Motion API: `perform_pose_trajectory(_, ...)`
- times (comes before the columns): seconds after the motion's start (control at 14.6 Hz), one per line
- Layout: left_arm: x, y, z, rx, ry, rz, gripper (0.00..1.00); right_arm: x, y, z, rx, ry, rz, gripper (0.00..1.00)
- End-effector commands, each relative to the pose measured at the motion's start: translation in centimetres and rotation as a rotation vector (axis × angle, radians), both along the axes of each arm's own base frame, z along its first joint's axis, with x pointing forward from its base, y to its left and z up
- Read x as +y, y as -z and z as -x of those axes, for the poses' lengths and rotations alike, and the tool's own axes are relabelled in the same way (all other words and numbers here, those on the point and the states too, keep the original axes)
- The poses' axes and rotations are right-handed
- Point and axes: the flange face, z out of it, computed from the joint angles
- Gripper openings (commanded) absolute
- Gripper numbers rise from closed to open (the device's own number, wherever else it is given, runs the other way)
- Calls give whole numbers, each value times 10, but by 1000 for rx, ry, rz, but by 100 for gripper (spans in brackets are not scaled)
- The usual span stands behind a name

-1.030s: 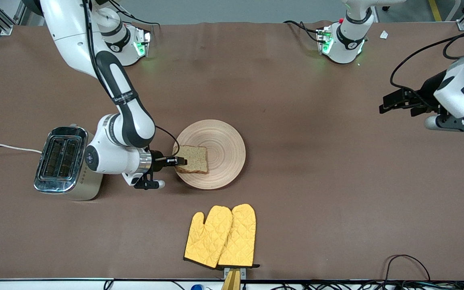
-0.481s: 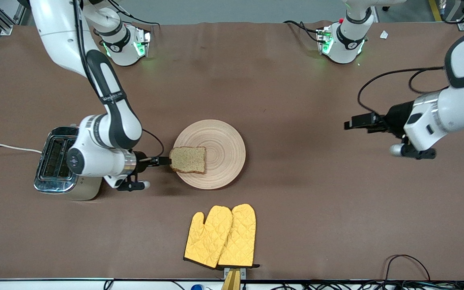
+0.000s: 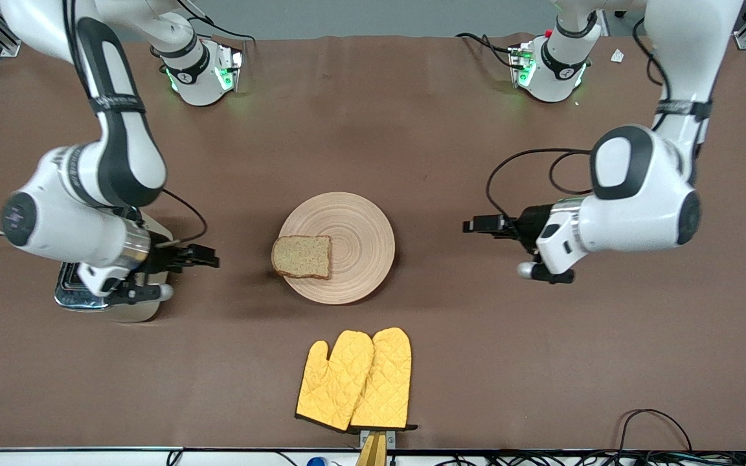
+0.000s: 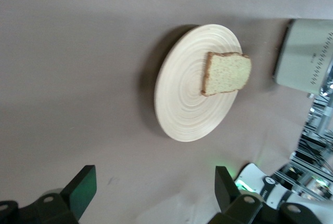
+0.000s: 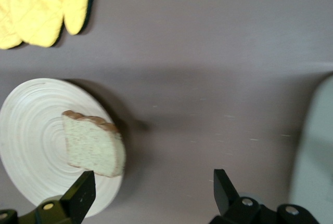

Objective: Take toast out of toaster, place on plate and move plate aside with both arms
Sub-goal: 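Retract the right gripper while the left gripper reaches the plate rim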

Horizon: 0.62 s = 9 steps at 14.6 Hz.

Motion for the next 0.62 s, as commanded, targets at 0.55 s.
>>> perform_pose_trajectory(0.55,-57,165,10,-98,-146,364,90,-107,-179,55,-90,60,181,100)
